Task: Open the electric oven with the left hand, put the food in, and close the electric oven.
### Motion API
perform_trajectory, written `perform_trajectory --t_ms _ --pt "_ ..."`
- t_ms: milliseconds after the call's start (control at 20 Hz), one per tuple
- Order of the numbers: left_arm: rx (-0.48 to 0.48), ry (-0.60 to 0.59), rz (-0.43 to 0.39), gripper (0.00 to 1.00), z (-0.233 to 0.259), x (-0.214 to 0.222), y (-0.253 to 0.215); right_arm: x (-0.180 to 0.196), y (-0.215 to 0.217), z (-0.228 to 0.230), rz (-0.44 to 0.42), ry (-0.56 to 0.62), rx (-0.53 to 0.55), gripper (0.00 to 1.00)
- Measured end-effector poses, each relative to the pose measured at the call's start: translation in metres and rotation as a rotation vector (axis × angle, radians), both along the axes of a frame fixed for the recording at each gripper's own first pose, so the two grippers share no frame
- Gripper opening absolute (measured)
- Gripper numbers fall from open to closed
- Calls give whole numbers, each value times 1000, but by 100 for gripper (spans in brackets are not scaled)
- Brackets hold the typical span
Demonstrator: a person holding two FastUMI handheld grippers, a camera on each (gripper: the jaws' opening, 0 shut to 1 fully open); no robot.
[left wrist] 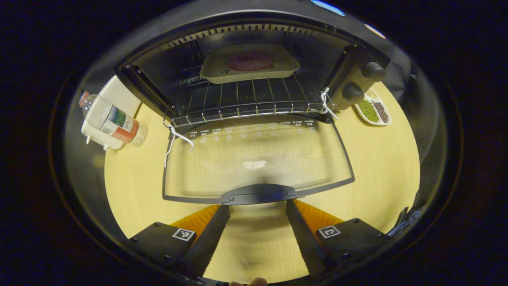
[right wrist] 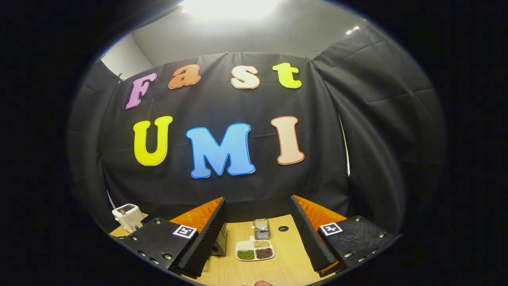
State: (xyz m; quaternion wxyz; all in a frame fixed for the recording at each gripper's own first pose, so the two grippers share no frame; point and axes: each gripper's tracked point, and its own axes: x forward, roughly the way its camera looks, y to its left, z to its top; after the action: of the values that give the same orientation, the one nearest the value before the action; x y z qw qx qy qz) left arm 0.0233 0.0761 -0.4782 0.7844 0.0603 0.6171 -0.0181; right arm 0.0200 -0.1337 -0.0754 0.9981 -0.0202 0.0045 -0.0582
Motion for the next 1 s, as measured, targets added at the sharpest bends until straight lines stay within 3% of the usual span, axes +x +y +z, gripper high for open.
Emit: perform_trajectory --t_ms 650,700,800,850,1000 --pt "0 -151 -39 100 54 15 -4 -7 14 2 28 -12 10 97" --pt "0 -156 -39 93 57 15 -4 -9 12 1 27 -11 9 97" --pt "-1 -177 -35 100 65 19 -5 -12 9 1 21 -10 15 97" --pt "2 -195 -37 97 70 23 -5 -13 7 1 18 -10 18 97" --pt "6 -229 -46 100 80 31 -6 -16 5 1 14 -9 21 97"
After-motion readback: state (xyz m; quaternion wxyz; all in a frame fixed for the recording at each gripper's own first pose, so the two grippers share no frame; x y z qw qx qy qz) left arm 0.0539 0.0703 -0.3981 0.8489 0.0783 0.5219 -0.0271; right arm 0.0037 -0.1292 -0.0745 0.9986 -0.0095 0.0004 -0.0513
